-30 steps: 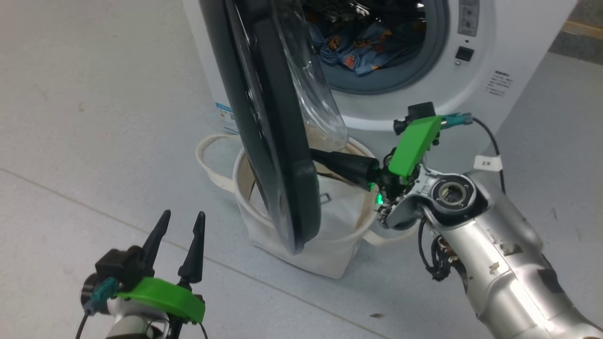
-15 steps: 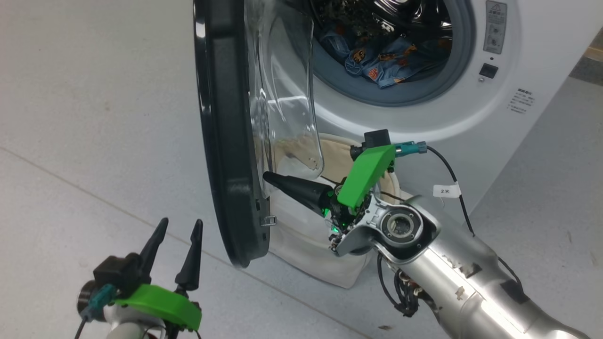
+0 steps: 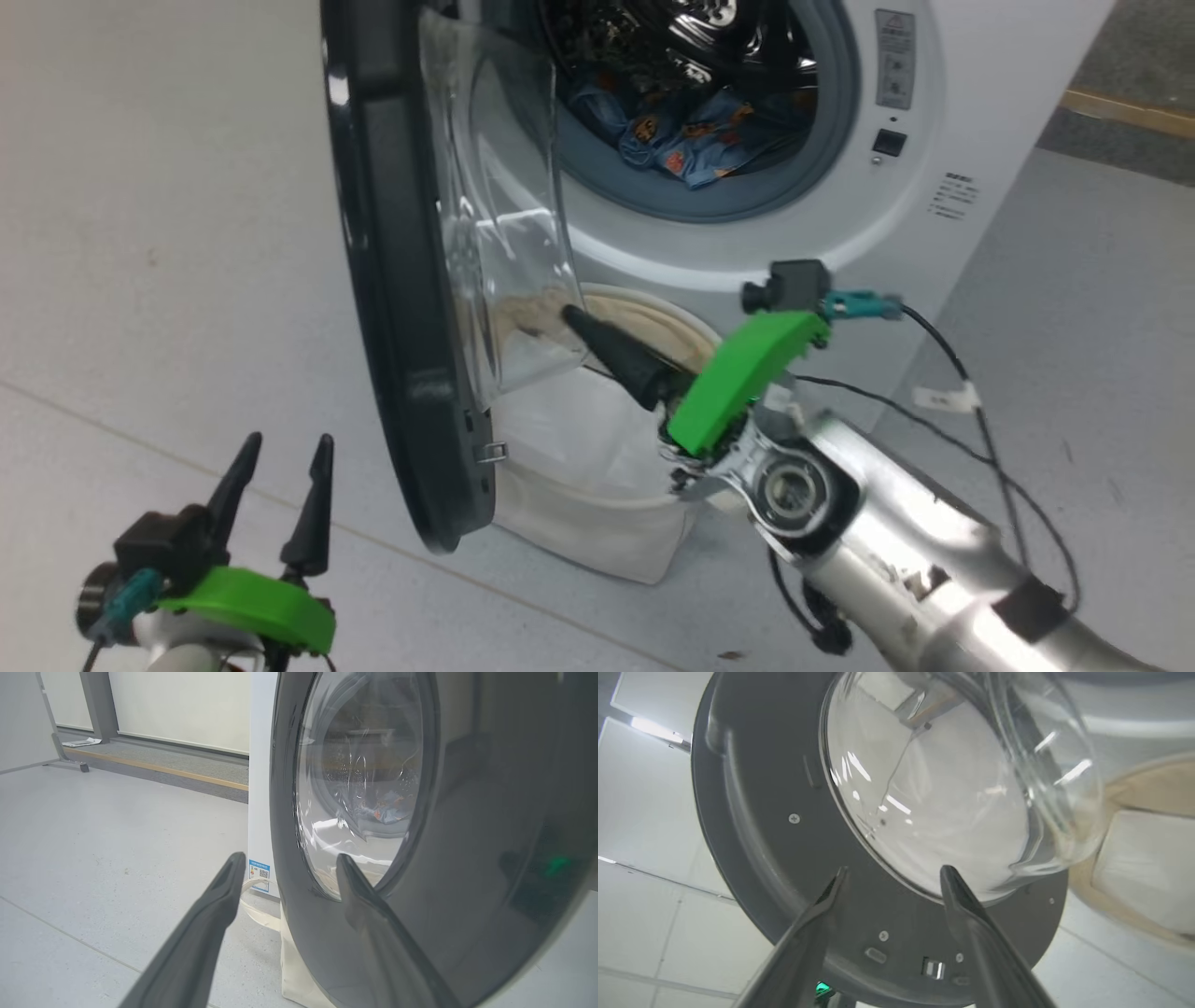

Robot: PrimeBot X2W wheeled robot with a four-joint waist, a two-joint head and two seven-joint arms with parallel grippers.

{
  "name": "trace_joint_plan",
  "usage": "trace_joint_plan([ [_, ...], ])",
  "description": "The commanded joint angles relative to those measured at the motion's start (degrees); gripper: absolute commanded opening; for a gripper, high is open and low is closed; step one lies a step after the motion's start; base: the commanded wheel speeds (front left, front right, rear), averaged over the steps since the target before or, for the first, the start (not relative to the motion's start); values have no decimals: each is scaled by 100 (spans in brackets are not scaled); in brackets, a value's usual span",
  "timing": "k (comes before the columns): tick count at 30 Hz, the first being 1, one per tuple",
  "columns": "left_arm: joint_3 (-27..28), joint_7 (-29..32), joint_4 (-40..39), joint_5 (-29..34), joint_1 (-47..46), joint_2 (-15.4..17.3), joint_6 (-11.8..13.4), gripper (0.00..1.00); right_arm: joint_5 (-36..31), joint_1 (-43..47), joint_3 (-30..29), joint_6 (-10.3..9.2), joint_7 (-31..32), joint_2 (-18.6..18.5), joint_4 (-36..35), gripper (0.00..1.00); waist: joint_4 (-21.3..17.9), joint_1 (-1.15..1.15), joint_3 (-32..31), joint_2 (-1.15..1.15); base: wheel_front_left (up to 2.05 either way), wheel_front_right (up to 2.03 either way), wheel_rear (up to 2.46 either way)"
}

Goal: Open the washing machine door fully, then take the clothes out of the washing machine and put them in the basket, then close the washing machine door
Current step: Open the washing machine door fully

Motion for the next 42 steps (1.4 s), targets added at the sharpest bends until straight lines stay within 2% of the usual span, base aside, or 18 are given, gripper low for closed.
trace_joint_plan([
  [1, 254, -45, -209, -69, -152, 207, 35, 100, -303, 26, 34, 7, -275, -89, -156, 100, -108, 0, -56, 0, 0, 0, 0],
  [5, 398, 6, -273, -150, -102, 415, 35, 100, -1417, 113, 295, 7, -1604, -480, 6, 100, -363, 0, -122, 0, 0, 0, 0],
  [8, 524, 51, -318, -205, -55, 586, 57, 100, -2022, 248, 134, 7, -2015, -687, 164, 100, -548, 0, -190, 0, 0, 0, 0],
  [12, 723, 92, -416, -323, 0, 771, 88, 100, -3197, 719, -945, 7, -2063, -707, 6, 100, -784, 0, -176, 0, 0, 0, 0],
  [17, 853, 144, -491, -404, 88, 942, 100, 100, -4851, 1720, -2498, 7, -2065, -356, -615, 100, -1029, 0, -196, 0, 0, 0, 0],
  [22, 890, 179, -533, -441, 140, 1043, 102, 100, -6140, 2480, -3305, 7, -2066, -60, -1161, 100, -1199, 0, -179, 0, 0, 0, 0],
  [29, 912, 174, -520, -481, 227, 1098, 114, 100, -6680, 2953, -3588, 7, -2067, 94, -1337, 100, -1321, 0, -222, 0, 0, 0, 0],
  [42, 787, 135, -388, -530, 335, 1037, 113, 100, -6905, 3161, -3733, 7, -2067, 131, -1162, 100, -1292, 0, -386, 0, 0, 0, 0],
])
